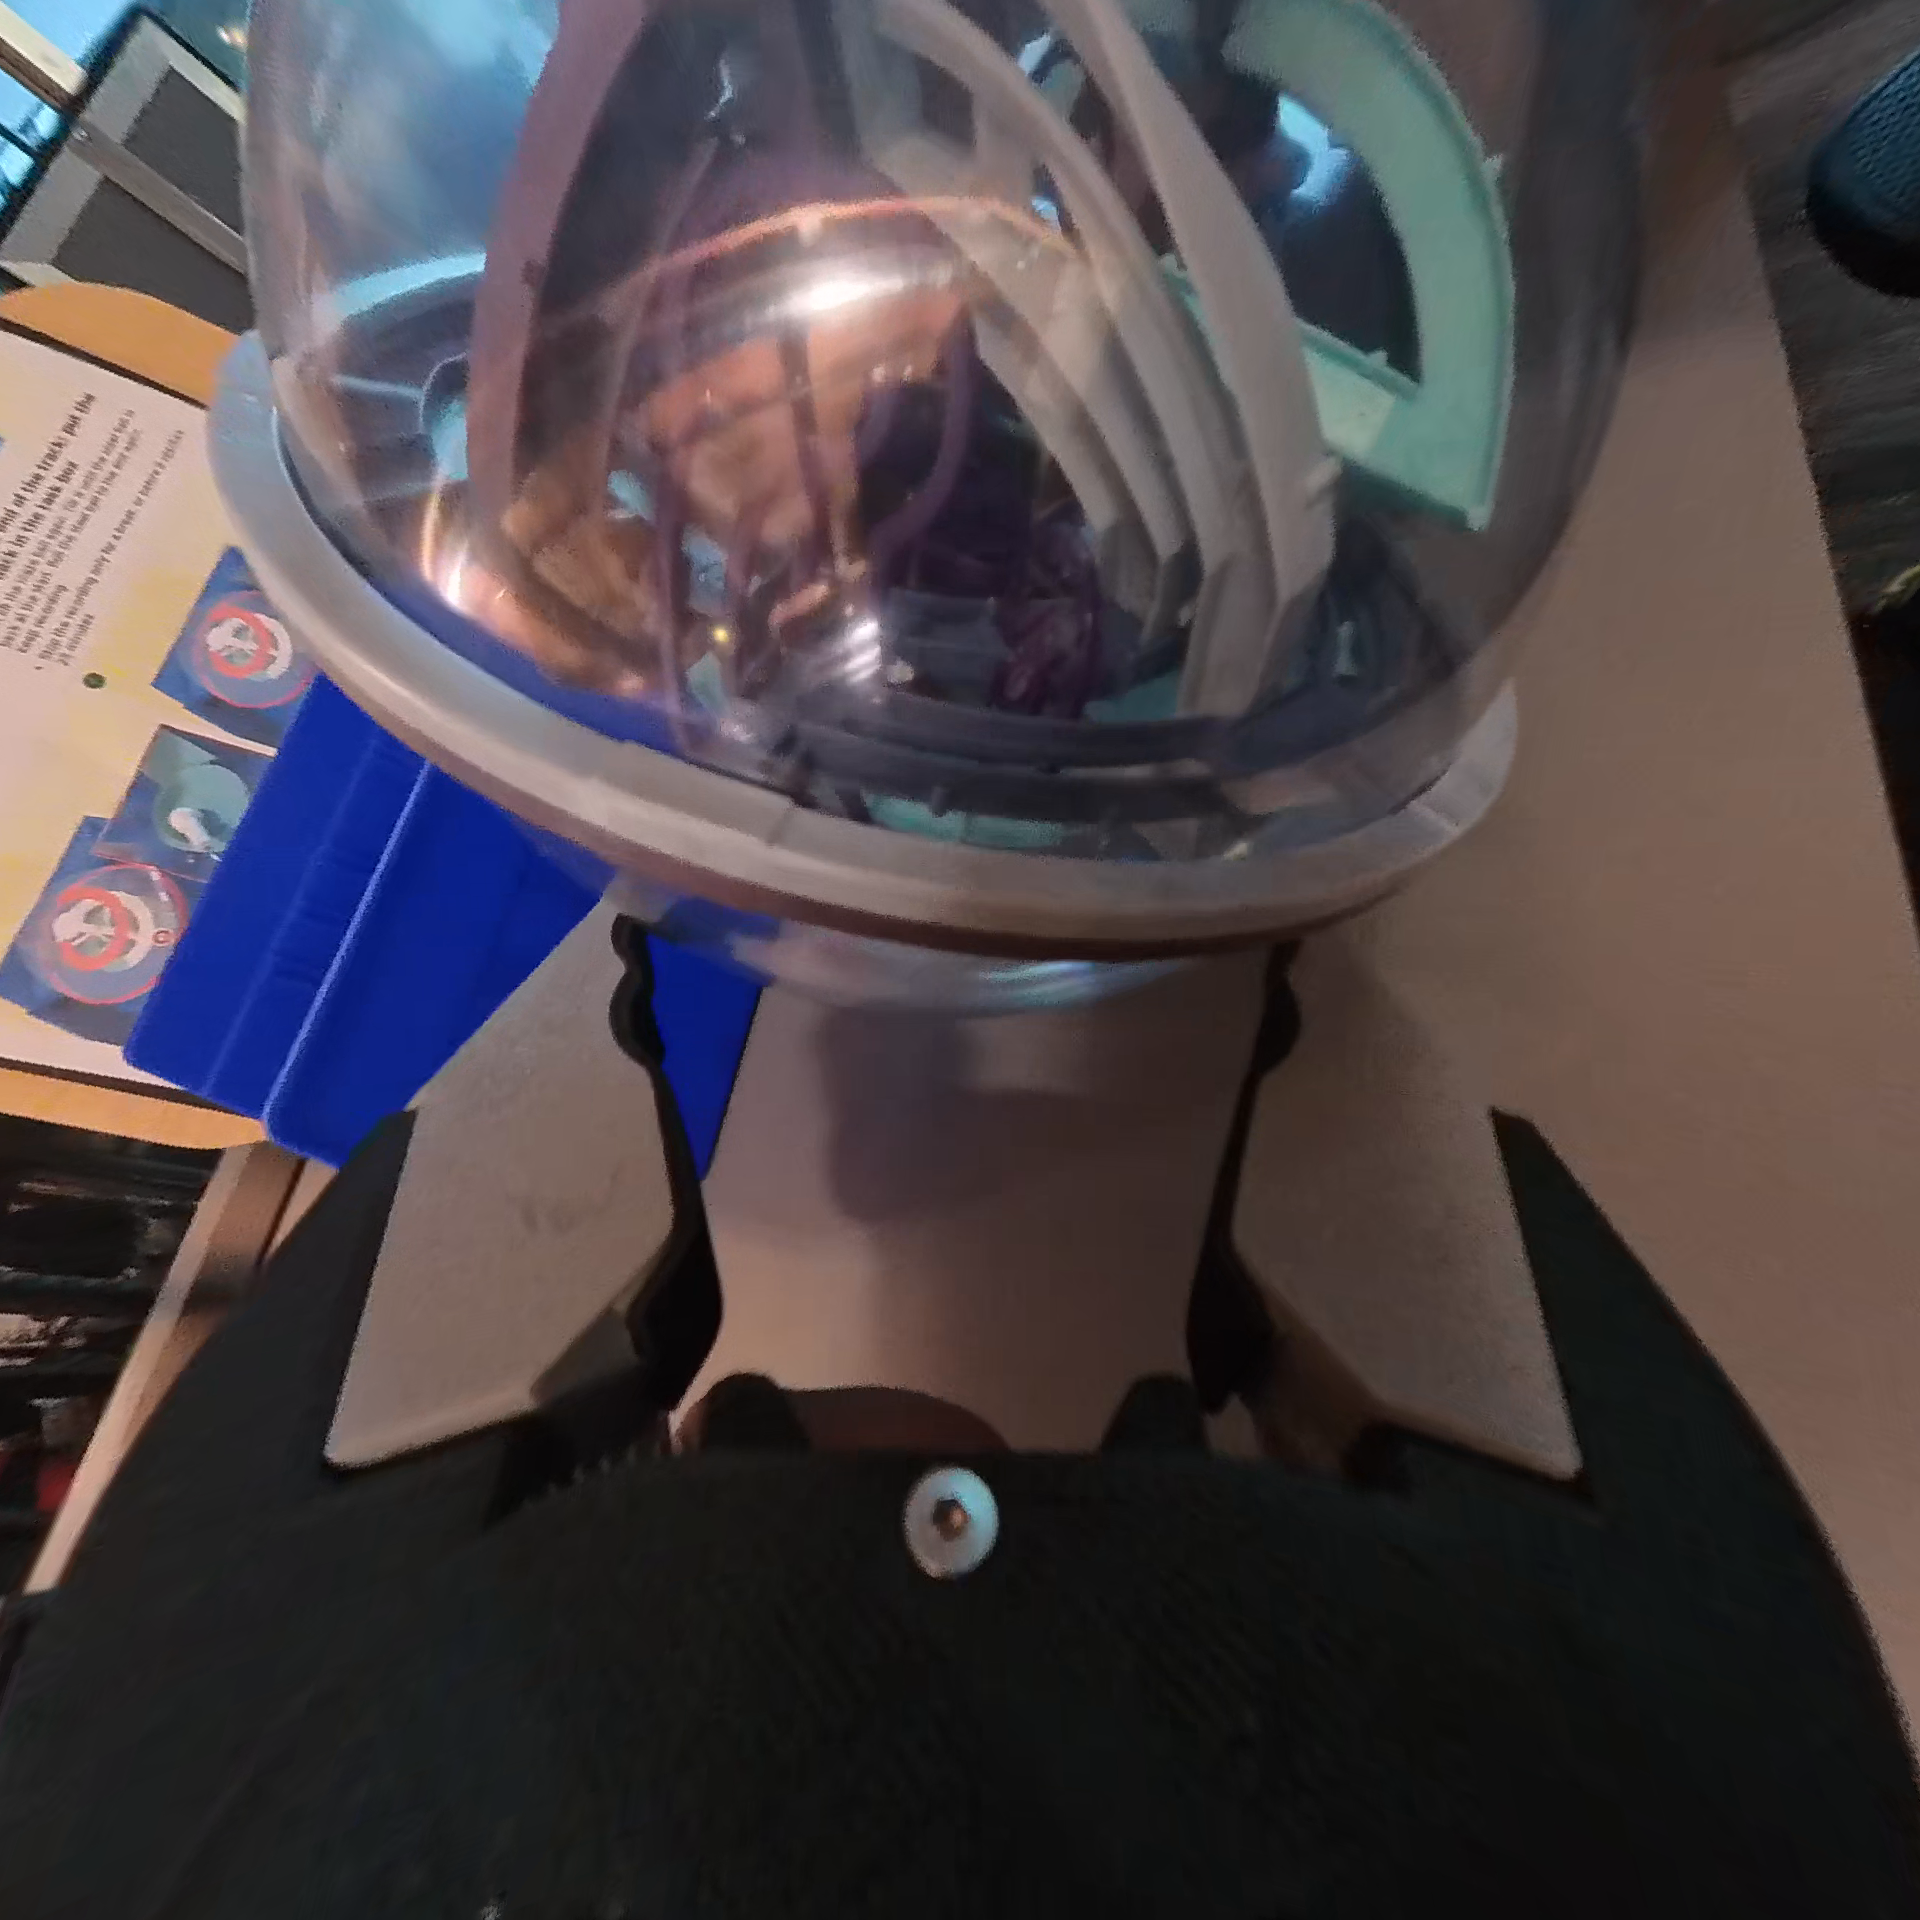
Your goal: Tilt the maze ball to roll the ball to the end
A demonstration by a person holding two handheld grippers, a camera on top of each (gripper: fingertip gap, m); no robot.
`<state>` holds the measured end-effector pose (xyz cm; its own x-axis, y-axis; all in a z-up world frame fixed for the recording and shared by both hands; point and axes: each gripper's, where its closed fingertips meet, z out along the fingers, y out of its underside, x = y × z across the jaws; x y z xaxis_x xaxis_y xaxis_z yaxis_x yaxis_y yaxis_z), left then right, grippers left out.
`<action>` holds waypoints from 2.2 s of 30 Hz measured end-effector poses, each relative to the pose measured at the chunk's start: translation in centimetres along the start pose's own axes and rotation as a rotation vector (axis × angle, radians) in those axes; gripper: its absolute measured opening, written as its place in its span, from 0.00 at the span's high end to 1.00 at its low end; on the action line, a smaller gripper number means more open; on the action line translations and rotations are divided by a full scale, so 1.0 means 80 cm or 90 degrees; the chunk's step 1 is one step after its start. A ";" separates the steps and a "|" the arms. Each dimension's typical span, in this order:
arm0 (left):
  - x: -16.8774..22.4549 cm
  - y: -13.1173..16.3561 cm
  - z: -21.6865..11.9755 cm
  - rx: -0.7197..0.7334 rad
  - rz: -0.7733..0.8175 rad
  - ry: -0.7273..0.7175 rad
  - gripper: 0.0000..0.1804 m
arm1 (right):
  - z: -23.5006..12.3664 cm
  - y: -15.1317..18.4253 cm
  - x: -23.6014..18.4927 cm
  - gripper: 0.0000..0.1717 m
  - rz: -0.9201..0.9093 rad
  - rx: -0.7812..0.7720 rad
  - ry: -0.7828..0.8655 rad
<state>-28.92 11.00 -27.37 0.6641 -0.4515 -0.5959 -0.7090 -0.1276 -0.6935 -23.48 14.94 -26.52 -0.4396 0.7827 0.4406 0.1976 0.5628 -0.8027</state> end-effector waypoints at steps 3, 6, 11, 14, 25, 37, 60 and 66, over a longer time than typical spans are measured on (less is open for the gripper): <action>0.001 0.000 -0.003 -0.001 0.011 -0.011 0.37 | 0.001 0.001 -0.001 0.21 -0.021 -0.013 0.024; 0.003 0.001 -0.006 -0.002 0.019 -0.008 0.39 | 0.000 0.002 -0.001 0.21 -0.052 -0.028 0.052; 0.006 0.001 -0.008 -0.004 0.029 -0.011 0.41 | -0.003 -0.001 -0.003 0.21 -0.079 -0.022 0.067; 0.007 0.001 -0.010 -0.005 0.032 -0.017 0.42 | -0.003 -0.002 -0.004 0.21 -0.087 -0.016 0.065; 0.006 0.001 -0.011 0.003 0.023 -0.030 0.47 | -0.010 0.001 0.004 0.24 -0.095 -0.017 0.089; -0.009 0.000 0.006 0.000 0.050 -0.025 0.41 | -0.004 0.009 0.009 0.25 -0.056 -0.027 0.075; 0.001 0.007 -0.025 0.021 -0.020 0.013 0.39 | 0.003 0.020 0.008 0.30 -0.034 -0.092 0.102; 0.021 -0.043 -0.063 0.109 -0.212 0.095 0.38 | 0.005 0.020 0.004 0.31 -0.026 -0.105 0.104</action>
<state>-26.61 6.23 -23.93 0.8001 -0.5351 -0.2711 -0.4031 -0.1449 -0.9036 -23.63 16.00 -27.82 -0.3056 0.7834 0.5412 0.3293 0.6202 -0.7120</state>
